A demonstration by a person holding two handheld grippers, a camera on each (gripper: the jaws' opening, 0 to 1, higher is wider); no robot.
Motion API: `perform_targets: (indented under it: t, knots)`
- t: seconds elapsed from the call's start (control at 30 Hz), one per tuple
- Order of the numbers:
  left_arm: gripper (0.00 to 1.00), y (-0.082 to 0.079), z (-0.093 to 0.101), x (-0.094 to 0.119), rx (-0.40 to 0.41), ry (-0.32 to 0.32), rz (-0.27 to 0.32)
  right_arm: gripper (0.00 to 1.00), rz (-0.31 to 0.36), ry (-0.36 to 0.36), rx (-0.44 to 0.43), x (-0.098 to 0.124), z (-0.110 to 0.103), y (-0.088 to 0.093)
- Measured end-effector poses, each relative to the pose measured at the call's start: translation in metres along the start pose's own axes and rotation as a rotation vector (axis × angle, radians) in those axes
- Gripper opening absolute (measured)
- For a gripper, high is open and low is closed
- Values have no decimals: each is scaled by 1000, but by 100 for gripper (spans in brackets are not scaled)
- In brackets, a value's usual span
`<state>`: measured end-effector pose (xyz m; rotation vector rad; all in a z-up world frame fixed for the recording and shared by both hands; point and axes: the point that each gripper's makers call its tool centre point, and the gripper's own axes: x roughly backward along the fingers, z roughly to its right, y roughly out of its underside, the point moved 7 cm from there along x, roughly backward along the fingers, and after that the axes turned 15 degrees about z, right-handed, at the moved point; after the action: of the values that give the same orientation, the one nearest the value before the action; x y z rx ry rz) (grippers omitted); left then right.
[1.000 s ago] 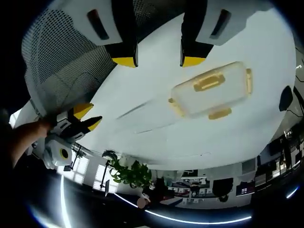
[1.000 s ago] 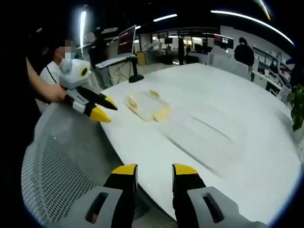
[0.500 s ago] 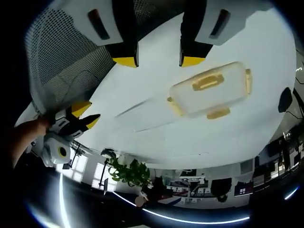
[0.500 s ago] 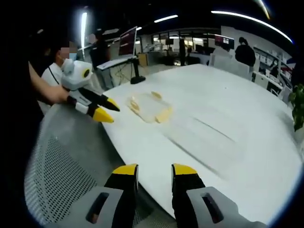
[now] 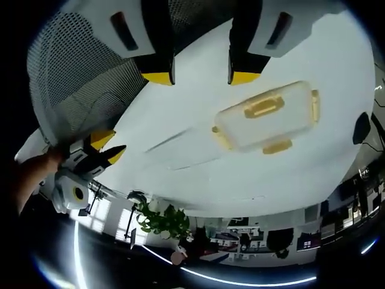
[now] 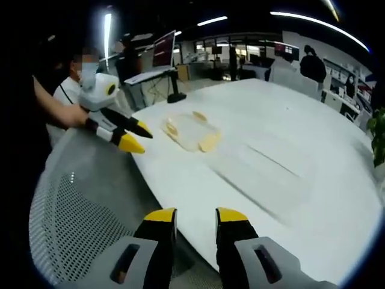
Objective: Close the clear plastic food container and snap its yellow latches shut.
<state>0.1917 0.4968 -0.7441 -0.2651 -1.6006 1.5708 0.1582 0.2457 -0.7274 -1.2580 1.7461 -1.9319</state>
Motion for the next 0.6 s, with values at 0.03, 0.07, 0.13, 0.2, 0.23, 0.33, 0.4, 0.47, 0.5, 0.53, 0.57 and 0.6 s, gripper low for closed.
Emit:
perform_targets:
  t: [0.03, 0.07, 0.13, 0.2, 0.23, 0.33, 0.4, 0.47, 0.5, 0.53, 0.57, 0.6]
  knots:
    - [34, -1, 0, 0, 1, 2, 1, 24, -4, 4, 3, 0, 0, 0]
    - [34, -2, 0, 0, 8, 0, 3, 24, -15, 8, 6, -1, 1, 1]
    - [32, -5, -1, 0, 1, -6, 23, 25, -37, 7, -6, -1, 1, 4]
    - [34, -4, -1, 1, 12, 2, 16, 24, -27, -1, -1, 0, 0, 2]
    - [34, -4, -1, 1, 11, 2, 17, 24, -23, -2, -6, 0, 0, 1]
    - [34, -11, -4, 2, 38, 2, 46, 24, -13, -1, -30, 1, 3, -4]
    - [37, -13, -5, 2, 60, 11, 59, 26, 14, -20, -68, 0, 0, -8]
    - [40, -14, -8, 4, 66, 17, 70, 28, 44, -23, -95, -1, 0, -14]
    - [42, -14, -9, 5, 77, 27, 75, 27, 43, -20, -87, -1, 0, -14]
    - [43, -15, -9, 5, 90, 36, 82, 28, 43, -17, -90, -2, 0, -15]
    - [43, -16, -11, 6, 96, 42, 90, 28, 45, -16, -101, -2, 0, -16]
    - [43, -17, -11, 7, 99, 46, 96, 28, 50, -15, -102, -2, 0, -17]
